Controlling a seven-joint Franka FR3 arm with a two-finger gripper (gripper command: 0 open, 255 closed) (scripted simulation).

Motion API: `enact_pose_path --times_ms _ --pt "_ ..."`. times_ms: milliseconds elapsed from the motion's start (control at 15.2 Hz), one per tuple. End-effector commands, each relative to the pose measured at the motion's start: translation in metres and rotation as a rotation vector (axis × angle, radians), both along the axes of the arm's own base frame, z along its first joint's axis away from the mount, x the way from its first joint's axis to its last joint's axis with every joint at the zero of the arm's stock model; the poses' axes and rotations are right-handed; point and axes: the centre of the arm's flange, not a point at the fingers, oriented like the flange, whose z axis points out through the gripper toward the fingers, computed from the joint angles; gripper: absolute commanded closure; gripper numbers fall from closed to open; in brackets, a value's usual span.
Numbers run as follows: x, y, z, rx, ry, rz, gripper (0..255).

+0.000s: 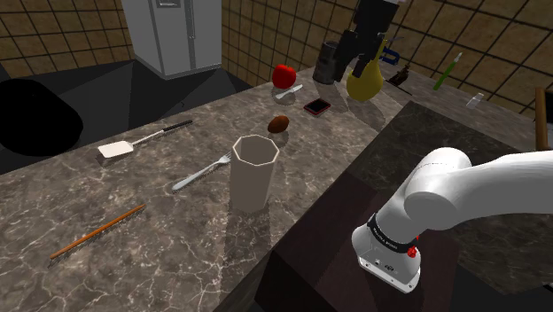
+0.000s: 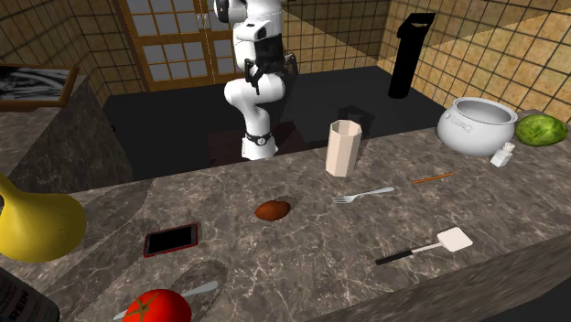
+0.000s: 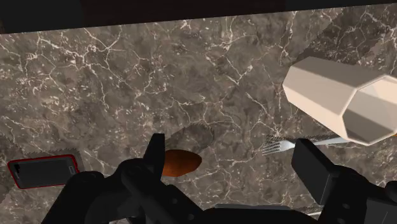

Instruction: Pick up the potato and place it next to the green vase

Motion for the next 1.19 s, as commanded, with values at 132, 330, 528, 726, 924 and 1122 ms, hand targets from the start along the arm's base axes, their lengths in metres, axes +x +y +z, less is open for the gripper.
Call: enact_pose_path --times_ms 132,330,528,726,924,1122 --pt "0.016 0.002 -0.02 0.0 -0.002 -0.074 0" --pt "0.04 0.002 -0.05 0.001 -0.005 -0.185 0" --pt "0.065 0.0 -0.08 0.002 -0.009 -0.296 0" --pt "0.089 -0.005 -0.109 0.002 -0.012 -0.408 0" --pt "0.112 -0.012 -0.139 0.003 -0.015 -0.519 0" --pt "0.135 -0.022 -0.168 0.003 -0.018 -0.63 0"
